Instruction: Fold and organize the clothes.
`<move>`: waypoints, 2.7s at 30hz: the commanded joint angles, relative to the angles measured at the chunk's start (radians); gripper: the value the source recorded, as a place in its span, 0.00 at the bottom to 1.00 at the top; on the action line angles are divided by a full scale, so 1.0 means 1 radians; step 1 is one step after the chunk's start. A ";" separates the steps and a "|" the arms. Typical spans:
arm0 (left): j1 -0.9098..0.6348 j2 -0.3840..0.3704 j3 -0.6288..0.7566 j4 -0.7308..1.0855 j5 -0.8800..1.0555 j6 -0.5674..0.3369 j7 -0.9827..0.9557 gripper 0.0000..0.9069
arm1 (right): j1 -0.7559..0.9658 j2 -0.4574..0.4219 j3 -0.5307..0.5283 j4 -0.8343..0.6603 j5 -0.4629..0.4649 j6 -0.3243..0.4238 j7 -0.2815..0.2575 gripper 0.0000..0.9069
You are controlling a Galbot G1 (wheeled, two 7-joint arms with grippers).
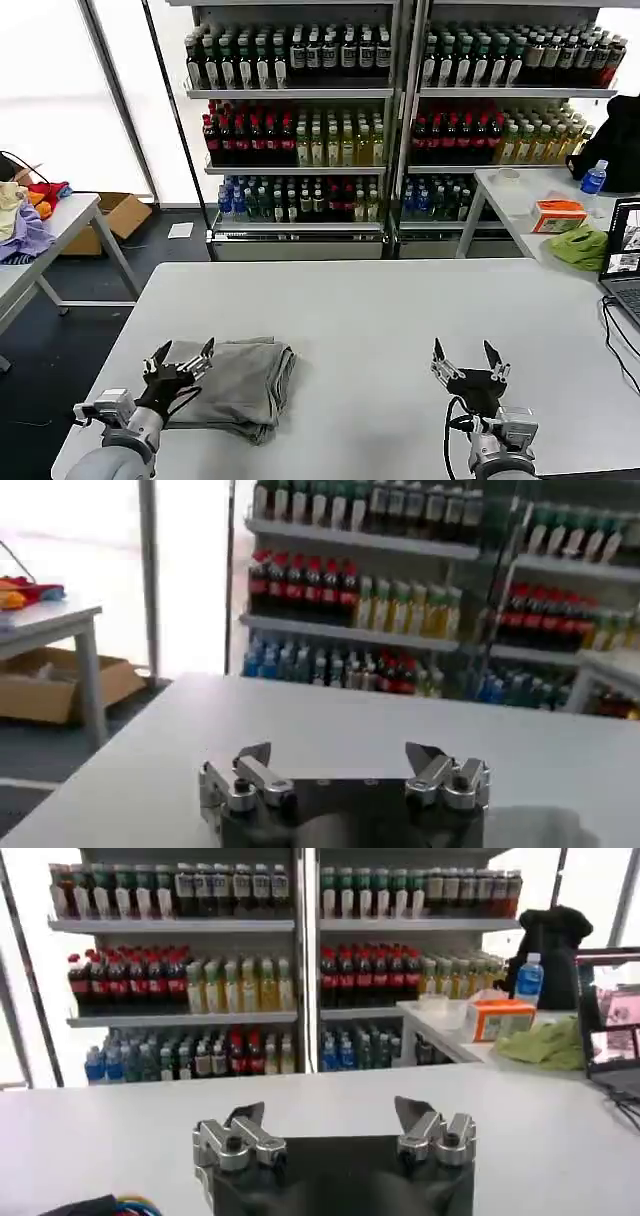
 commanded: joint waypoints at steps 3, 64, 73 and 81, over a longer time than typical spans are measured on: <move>-0.013 0.014 -0.053 0.144 0.046 0.013 0.021 1.00 | 0.027 -0.010 -0.008 -0.029 0.017 -0.005 -0.001 1.00; 0.050 0.310 -0.186 -0.124 -0.011 0.076 0.053 0.00 | 0.032 0.010 0.010 -0.023 0.011 -0.007 0.013 1.00; -0.068 0.148 0.360 -0.207 0.005 0.108 -0.101 0.00 | 0.008 0.065 0.045 -0.045 -0.040 -0.020 0.025 1.00; -0.301 0.021 0.638 0.056 0.078 0.114 -0.130 0.00 | -0.030 0.134 0.034 -0.045 -0.126 -0.035 0.023 1.00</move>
